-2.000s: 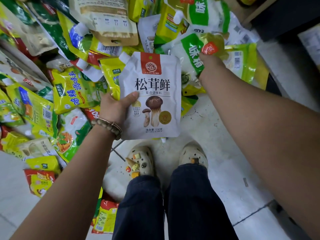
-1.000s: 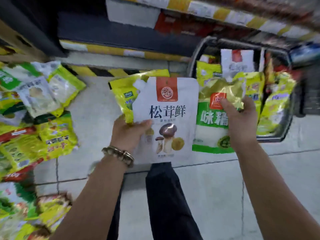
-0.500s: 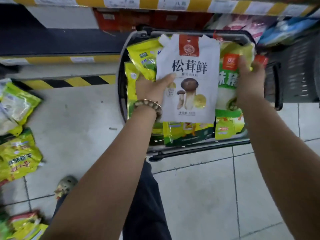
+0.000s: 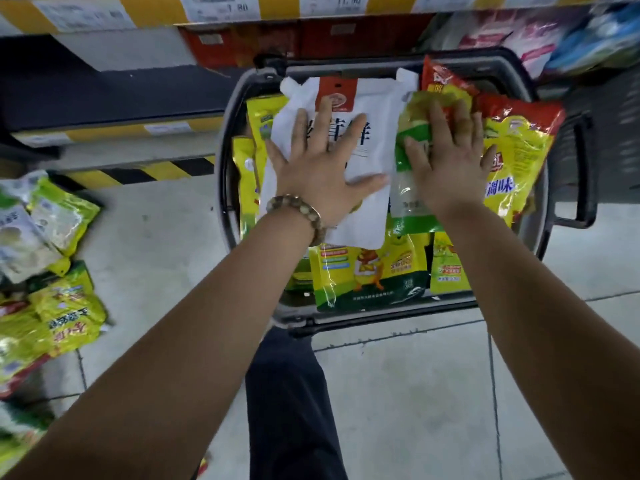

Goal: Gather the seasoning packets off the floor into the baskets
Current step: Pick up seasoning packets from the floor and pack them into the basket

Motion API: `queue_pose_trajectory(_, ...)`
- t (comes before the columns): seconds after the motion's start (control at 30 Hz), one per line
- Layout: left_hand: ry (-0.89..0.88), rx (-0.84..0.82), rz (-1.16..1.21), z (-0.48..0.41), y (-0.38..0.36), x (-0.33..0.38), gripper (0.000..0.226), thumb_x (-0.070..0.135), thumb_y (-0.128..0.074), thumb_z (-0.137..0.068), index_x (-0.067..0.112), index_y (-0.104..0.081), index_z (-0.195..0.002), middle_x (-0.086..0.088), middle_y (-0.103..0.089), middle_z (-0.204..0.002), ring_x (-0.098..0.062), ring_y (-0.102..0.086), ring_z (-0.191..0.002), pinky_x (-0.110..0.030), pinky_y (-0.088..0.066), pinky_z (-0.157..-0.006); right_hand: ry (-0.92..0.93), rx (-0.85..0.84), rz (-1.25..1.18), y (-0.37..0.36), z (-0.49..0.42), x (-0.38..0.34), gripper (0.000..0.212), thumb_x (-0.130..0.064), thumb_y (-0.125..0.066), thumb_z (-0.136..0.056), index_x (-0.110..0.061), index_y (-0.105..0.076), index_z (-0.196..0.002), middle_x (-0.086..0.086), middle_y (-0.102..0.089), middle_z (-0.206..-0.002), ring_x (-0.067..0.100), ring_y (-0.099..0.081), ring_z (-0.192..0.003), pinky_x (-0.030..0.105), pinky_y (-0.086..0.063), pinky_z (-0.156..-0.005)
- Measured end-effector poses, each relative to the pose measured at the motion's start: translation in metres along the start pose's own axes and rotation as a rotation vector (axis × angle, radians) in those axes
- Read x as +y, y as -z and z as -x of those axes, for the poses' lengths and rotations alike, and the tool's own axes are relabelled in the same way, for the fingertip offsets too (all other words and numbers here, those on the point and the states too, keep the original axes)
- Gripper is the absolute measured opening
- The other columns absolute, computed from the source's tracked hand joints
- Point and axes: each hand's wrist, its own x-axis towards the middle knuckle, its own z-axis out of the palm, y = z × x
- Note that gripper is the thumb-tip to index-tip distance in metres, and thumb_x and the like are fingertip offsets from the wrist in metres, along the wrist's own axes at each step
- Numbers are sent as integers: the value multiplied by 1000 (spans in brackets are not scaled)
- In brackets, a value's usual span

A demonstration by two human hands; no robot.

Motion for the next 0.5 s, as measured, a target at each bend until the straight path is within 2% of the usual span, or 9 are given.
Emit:
queue_pose_trajectory(0.1, 124, 51, 57, 1, -6, -3, 79, 78, -35, -78, 48, -6, -145, 7, 15, -157, -24, 14, -144, -66, 4, -109, -19, 22, 10, 1, -3, 4, 63, -56, -31, -96, -31, -15, -151, 4, -1, -160, 26, 5, -147, 56, 2, -115)
queue_pose_trajectory(0.23, 177, 66, -22, -4, -9, 1, 78, 76, -32, -80, 44, -5, -146, 1, 13, -158, -28, 11, -145, -67, 4, -108, -4, 75, 46, -7, -3, 1, 64, -55, -30, -96, -26, -15, -151, 8, -1, -160, 30, 4, -147, 55, 1, -115)
queue_pose_trajectory(0.37, 144, 43, -125, -16, -7, 3, 78, 72, -32, -83, 38, -5, -148, -6, 11, -158, -33, 9, -144, -63, 3, -110, 11, 49, 118, -13, -7, -7, 65, -53, -27, -97, -24, -11, -152, 11, 3, -159, 33, 4, -146, 56, 3, -113)
queue_pose_trajectory(0.5, -13, 42, -223, -15, -11, 12, 79, 70, -36, -84, 34, -8, -149, -6, 11, -158, -35, 8, -144, -62, 1, -110, 46, 13, 137, -10, -6, -8, 58, -46, -23, -100, -24, -9, -152, 10, 4, -160, 32, 5, -146, 56, 2, -113)
